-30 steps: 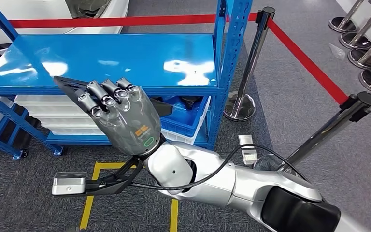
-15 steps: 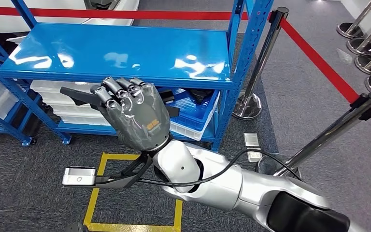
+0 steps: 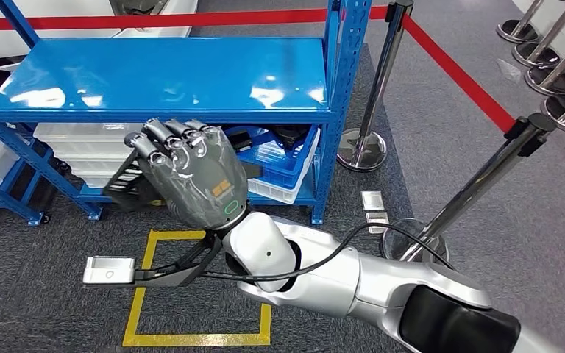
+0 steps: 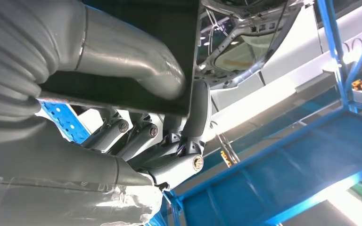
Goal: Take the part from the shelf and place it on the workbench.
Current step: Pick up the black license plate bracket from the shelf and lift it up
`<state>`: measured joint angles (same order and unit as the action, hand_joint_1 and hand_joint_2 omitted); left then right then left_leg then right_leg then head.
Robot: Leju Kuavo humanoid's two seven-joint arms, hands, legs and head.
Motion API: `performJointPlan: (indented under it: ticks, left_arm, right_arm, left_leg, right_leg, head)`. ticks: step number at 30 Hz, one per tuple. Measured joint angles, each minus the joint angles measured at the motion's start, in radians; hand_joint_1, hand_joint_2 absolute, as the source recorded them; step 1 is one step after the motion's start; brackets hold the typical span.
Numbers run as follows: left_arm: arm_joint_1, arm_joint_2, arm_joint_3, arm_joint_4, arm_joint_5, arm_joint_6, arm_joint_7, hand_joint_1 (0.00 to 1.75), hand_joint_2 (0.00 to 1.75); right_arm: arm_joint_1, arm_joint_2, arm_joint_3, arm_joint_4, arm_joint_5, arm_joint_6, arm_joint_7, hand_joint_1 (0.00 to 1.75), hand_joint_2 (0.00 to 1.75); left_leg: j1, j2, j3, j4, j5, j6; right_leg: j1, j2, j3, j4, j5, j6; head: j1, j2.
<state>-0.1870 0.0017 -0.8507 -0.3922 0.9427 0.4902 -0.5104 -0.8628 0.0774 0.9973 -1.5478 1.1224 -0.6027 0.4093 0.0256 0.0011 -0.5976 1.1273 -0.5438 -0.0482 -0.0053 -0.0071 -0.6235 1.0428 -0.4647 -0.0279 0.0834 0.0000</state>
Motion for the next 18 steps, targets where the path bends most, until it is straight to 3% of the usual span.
performJointPlan:
  ticks: [2,5,6,8,10,12,13,16,18]
  left_arm:
    - [-0.001,0.000,0.000,0.000,0.000,0.000,-0.001,0.00,0.00]
    - [0.002,0.000,-0.001,0.000,0.002,0.000,-0.004,0.00,0.00]
    - [0.002,0.000,-0.001,0.000,0.003,0.000,-0.005,0.00,0.00]
    - [0.000,0.000,-0.003,0.000,0.007,0.000,-0.006,0.00,0.00]
    - [0.001,0.000,-0.005,0.000,0.009,0.000,-0.007,0.00,0.00]
    - [0.002,0.000,-0.007,0.000,0.011,0.000,-0.007,0.00,0.00]
    - [0.002,0.000,-0.007,0.000,0.011,0.000,-0.008,0.00,0.00]
    - [0.001,0.000,-0.012,0.000,0.012,0.000,-0.011,0.00,0.00]
    - [0.000,0.000,-0.018,0.000,0.012,0.001,-0.012,0.00,0.00]
  right_arm:
    - [-0.002,0.000,0.000,0.000,0.005,0.004,0.000,1.75,1.75]
    - [-0.004,0.000,0.001,-0.001,0.029,0.015,0.002,1.75,1.75]
    - [-0.004,0.000,0.001,-0.003,0.036,0.019,0.004,1.75,1.75]
    - [-0.005,0.000,0.001,-0.008,0.043,0.022,0.010,1.75,1.75]
    - [-0.005,-0.001,0.001,-0.015,0.047,0.023,0.015,1.75,1.75]
    - [-0.004,-0.003,0.001,-0.021,0.049,0.028,0.018,1.75,1.75]
    - [-0.004,-0.004,0.001,-0.024,0.048,0.031,0.021,1.75,1.75]
    - [-0.007,-0.005,0.002,-0.031,0.047,0.042,0.028,1.75,1.75]
    - [-0.013,-0.005,0.003,-0.034,0.047,0.043,0.031,1.75,1.75]
  left_leg:
    - [-0.001,-0.004,0.036,-0.077,0.017,0.007]
    - [-0.004,-0.004,0.026,-0.081,0.030,0.030]
    - [-0.003,-0.003,0.023,-0.083,0.036,0.039]
    - [0.000,0.002,0.011,-0.087,0.050,0.054]
    - [-0.002,0.004,-0.005,-0.087,0.061,0.060]
    - [-0.005,0.006,-0.019,-0.086,0.071,0.061]
    - [-0.006,0.006,-0.025,-0.086,0.074,0.060]
    - [-0.008,0.005,-0.032,-0.085,0.083,0.052]
    - [-0.008,0.005,-0.038,-0.085,0.091,0.040]
  right_leg:
    - [0.003,0.001,-0.012,0.012,0.004,0.009]
    - [0.004,0.002,-0.019,0.014,0.011,0.026]
    - [0.002,0.002,-0.023,0.023,0.000,0.031]
    - [0.000,0.004,-0.051,0.094,-0.060,0.039]
    - [-0.001,0.005,-0.095,0.224,-0.138,0.045]
    - [-0.001,0.005,-0.106,0.295,-0.166,0.045]
    - [-0.001,0.005,-0.083,0.273,-0.151,0.042]
    - [0.004,0.005,0.046,0.063,-0.080,0.027]
    - [0.010,0.007,0.079,-0.008,-0.067,0.018]
  head:
    - [-0.005,0.000]
    - [-0.002,0.000]
    - [-0.002,0.000]
    - [0.001,0.000]
    - [0.006,0.000]
    - [0.009,0.000]
    - [0.011,0.000]
    - [0.020,0.000]
    - [0.024,0.000]
